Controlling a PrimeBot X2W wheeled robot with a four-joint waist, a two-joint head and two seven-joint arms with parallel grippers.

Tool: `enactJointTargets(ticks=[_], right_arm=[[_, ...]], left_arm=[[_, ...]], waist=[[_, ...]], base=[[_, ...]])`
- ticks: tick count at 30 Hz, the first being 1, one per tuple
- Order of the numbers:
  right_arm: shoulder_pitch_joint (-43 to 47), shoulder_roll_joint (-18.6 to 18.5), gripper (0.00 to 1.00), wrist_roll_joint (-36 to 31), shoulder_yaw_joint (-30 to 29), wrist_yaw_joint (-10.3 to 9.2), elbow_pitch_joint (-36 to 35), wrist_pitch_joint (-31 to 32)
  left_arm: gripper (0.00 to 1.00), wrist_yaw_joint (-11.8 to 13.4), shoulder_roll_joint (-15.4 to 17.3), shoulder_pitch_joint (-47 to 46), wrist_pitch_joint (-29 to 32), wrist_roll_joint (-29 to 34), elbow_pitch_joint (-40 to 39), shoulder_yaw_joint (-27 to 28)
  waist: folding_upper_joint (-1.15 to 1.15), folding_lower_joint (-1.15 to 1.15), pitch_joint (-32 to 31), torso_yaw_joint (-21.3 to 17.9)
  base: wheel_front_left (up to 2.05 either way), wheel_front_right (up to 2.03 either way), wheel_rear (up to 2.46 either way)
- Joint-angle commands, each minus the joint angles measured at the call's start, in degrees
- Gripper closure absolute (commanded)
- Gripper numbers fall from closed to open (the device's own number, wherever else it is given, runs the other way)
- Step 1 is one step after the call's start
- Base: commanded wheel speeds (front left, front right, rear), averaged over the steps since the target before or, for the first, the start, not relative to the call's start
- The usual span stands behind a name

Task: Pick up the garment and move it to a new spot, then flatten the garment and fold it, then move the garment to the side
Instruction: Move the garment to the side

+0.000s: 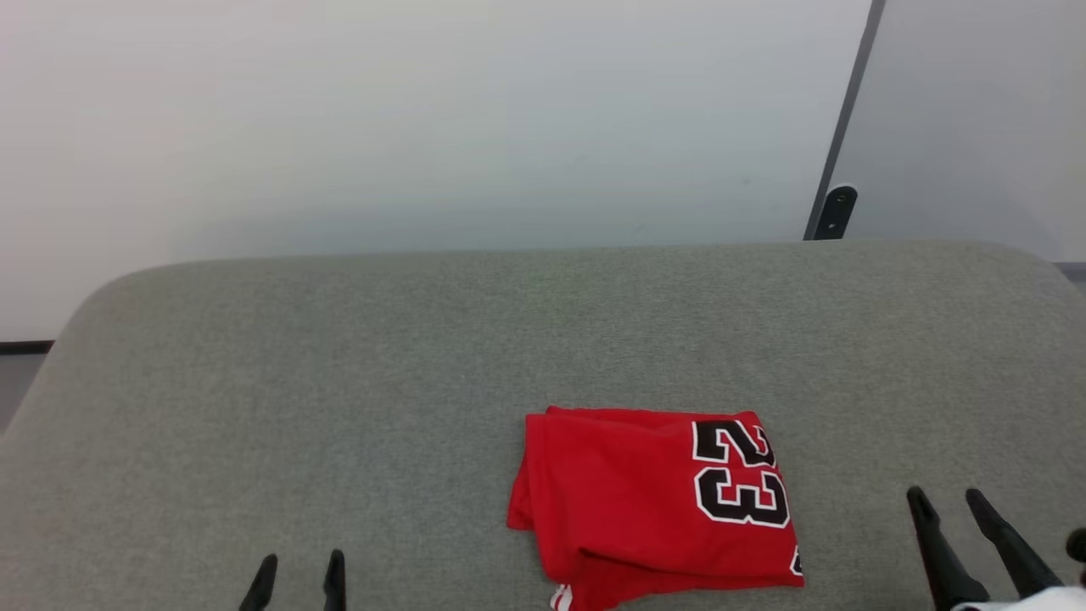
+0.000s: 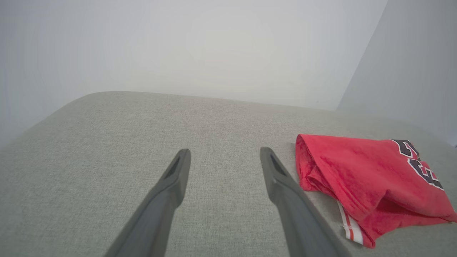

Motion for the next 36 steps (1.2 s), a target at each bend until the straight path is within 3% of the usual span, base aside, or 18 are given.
enactJointTargets(ticks=[1, 9, 15, 23, 29, 36], right_arm=[[-1.2, -0.2, 0.00, 0.1, 0.7, -0.05, -0.2, 0.4], [-12.5, -1.5, 0.00, -0.8, 3.9, -0.05, 3.4, 6.1], [-20.0, -5.0, 0.00, -1.4, 7.8, -0.05, 10.9, 19.3], [-21.0, -11.0, 0.00, 1.3, 12.2, -0.05, 13.0, 33.1], [-22.9, -12.0, 0.00, 2.8, 11.5, -0.05, 14.3, 41.4], [-25.5, -11.9, 0.00, 0.7, 10.6, -0.05, 15.2, 44.4]], left_arm=[[0.00, 0.1, -0.2, -0.9, -0.1, 0.0, -0.1, -0.2], [0.00, 0.2, -1.3, -2.7, -0.9, -0.1, 0.6, -1.4], [0.00, -1.1, -1.9, -6.0, -1.6, 0.3, 2.4, -3.2], [0.00, -2.1, -3.1, -9.7, -2.3, -0.1, 5.7, -4.8], [0.00, -2.8, -3.9, -12.2, -2.7, -0.3, 7.5, -5.5], [0.00, -4.0, -5.1, -15.8, -2.8, -0.7, 8.9, -5.9]], waist=[[0.00, 0.00, 0.2, 0.7], [0.00, 0.00, 2.8, 3.6], [0.00, 0.00, 5.8, 7.3], [0.00, 0.00, 8.9, 10.2], [0.00, 0.00, 12.2, 11.6], [0.00, 0.00, 16.5, 13.7]], base=[[0.00, 0.00, 0.00], [0.00, 0.00, 0.00], [0.00, 0.00, 0.00], [0.00, 0.00, 0.00], [0.00, 0.00, 0.00], [0.00, 0.00, 0.00]])
